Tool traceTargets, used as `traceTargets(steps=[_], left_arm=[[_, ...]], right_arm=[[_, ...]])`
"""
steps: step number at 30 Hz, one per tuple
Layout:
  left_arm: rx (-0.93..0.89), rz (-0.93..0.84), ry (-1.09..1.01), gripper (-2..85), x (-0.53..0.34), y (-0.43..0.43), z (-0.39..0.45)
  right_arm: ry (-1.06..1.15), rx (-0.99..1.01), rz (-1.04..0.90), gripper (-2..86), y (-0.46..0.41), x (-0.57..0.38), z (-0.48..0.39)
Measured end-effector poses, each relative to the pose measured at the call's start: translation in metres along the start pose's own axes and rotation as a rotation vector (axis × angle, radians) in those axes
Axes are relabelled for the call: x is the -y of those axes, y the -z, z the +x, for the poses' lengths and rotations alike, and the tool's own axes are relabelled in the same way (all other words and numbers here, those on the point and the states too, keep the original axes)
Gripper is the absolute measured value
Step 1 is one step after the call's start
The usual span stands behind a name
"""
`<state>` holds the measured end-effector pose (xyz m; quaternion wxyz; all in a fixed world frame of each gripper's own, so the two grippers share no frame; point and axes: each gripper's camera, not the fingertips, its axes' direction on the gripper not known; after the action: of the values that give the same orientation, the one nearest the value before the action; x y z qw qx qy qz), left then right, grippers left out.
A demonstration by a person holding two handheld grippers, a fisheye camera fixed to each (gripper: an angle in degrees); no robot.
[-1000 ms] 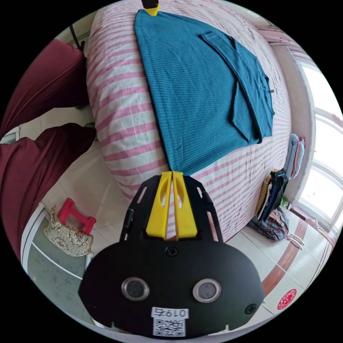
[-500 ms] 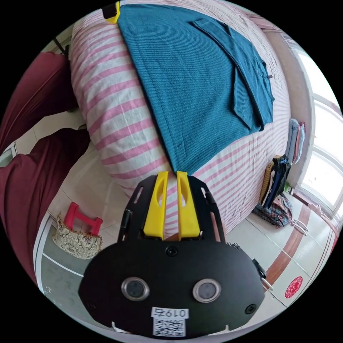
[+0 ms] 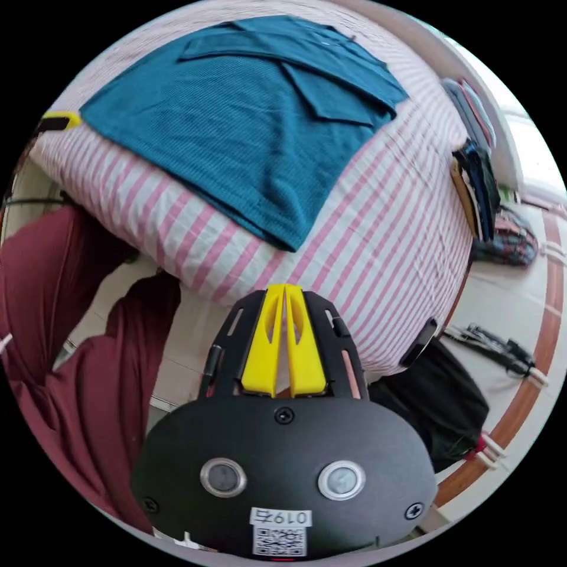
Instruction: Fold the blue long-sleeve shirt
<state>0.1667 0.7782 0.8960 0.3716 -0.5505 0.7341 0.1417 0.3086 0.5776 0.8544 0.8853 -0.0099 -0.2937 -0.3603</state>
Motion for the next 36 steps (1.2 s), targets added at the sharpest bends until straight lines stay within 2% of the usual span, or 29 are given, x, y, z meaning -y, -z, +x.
traceTargets(steps=[2, 4, 9, 15, 18, 20, 24, 26, 32, 36], left_arm=[[0.028, 0.037, 0.033, 0.5, -0.003, 0.008, -0.009], [0.041, 0.062, 0.05, 0.5, -0.004, 0.014, -0.017], [0.067, 0.05, 0.027, 0.6, 0.012, 0.005, -0.026], [0.061, 0.1, 0.12, 0.7, 0.019, 0.0, -0.041], [0.012, 0.135, 0.126, 0.7, 0.02, -0.001, -0.036], [-0.013, 0.14, 0.091, 0.7, 0.023, -0.005, -0.024], [-0.08, 0.146, 0.022, 0.7, 0.035, -0.018, 0.008], [-0.106, 0.145, 0.005, 0.7, 0.041, -0.024, 0.02], [-0.158, 0.146, -0.037, 0.7, 0.055, -0.037, 0.045], [-0.161, 0.14, -0.039, 0.7, 0.059, -0.042, 0.046]], right_arm=[[-0.193, 0.113, 0.026, -0.9, -0.007, -0.018, 0.033], [-0.279, 0.143, 0.037, -0.8, -0.018, -0.031, 0.047], [-0.298, 0.225, 0.085, 0.4, -0.053, -0.041, 0.056], [-0.488, 0.429, 0.034, 9.4, -0.125, -0.053, 0.086], [-0.714, 0.561, 0.024, 7.8, -0.162, -0.084, 0.105], [-0.908, 0.696, 0.113, 5.8, -0.178, -0.117, 0.112], [-1.08, 0.868, 0.175, 5.5, -0.214, -0.153, 0.107], [-1.266, 1.051, 0.232, 6.1, -0.252, -0.185, 0.106], [-1.446, 1.254, 0.291, 6.5, -0.318, -0.234, 0.097], [-1.458, 1.3, 0.318, 6.2, -0.339, -0.247, 0.094]])
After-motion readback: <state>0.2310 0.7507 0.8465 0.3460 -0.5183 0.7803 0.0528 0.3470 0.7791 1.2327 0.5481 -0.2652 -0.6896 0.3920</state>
